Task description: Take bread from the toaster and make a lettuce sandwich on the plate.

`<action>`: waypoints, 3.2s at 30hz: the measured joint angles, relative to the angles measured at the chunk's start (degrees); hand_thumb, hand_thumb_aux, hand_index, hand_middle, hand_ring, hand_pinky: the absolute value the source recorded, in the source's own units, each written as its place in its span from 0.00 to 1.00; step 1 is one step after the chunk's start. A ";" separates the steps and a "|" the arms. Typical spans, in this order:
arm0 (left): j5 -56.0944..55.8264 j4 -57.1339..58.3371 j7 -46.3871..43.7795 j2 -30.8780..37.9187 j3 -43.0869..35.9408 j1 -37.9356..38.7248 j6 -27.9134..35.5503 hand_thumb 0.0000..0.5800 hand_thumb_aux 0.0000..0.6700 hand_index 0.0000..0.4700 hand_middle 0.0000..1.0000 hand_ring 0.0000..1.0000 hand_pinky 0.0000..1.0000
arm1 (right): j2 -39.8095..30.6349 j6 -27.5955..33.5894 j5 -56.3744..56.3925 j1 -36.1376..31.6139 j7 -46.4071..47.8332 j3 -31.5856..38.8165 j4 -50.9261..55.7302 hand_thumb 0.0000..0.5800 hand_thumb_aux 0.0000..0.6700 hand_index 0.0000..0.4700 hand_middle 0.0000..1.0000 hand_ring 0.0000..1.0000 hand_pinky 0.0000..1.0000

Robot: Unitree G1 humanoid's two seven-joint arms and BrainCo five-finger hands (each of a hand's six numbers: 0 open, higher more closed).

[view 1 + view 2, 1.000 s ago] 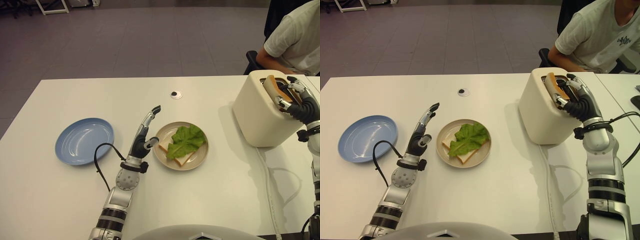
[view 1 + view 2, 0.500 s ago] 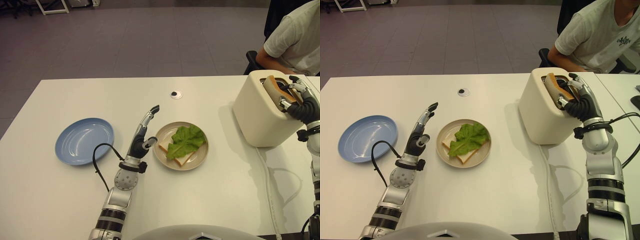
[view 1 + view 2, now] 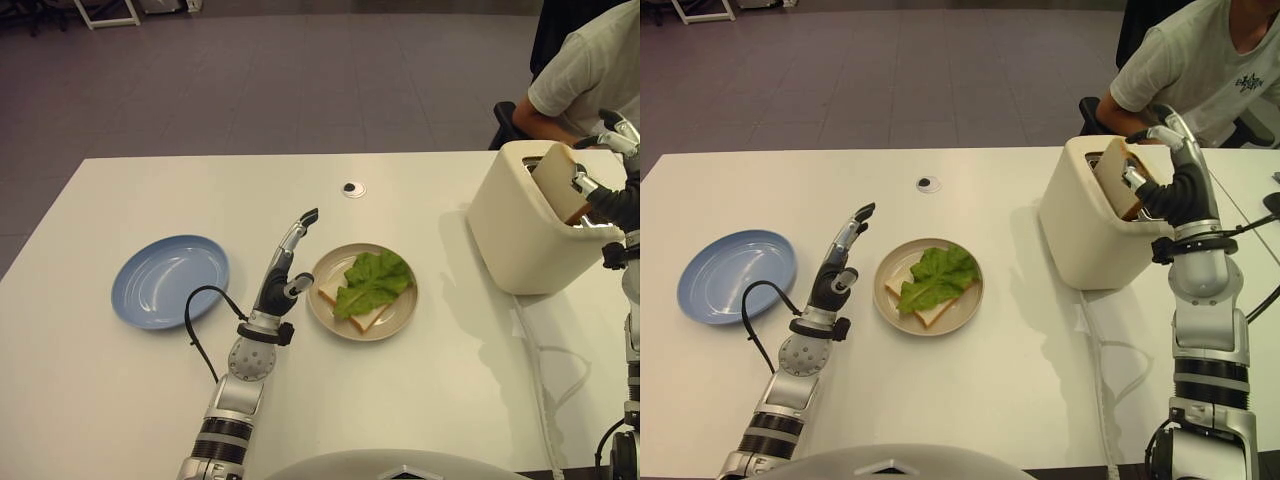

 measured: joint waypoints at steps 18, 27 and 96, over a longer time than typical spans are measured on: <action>0.03 -1.29 0.19 -0.24 0.16 0.81 0.01 0.00 0.00 0.00 0.00 0.00 0.00 | 1.68 0.89 -0.70 0.06 2.05 3.13 7.36 0.00 0.00 0.00 0.00 0.00 0.00; 0.01 -1.41 -0.16 -0.07 0.40 1.20 0.02 0.00 0.00 0.00 0.00 0.00 0.00 | 1.79 1.23 -3.52 1.34 -1.85 2.55 8.29 0.00 0.00 0.00 0.00 0.00 0.00; -1.50 -0.30 -1.47 -0.58 1.61 1.08 0.29 0.00 0.00 0.00 0.00 0.00 0.00 | 8.04 -7.90 -8.07 -3.69 6.22 18.88 -9.22 1.00 1.00 1.00 0.00 0.00 0.00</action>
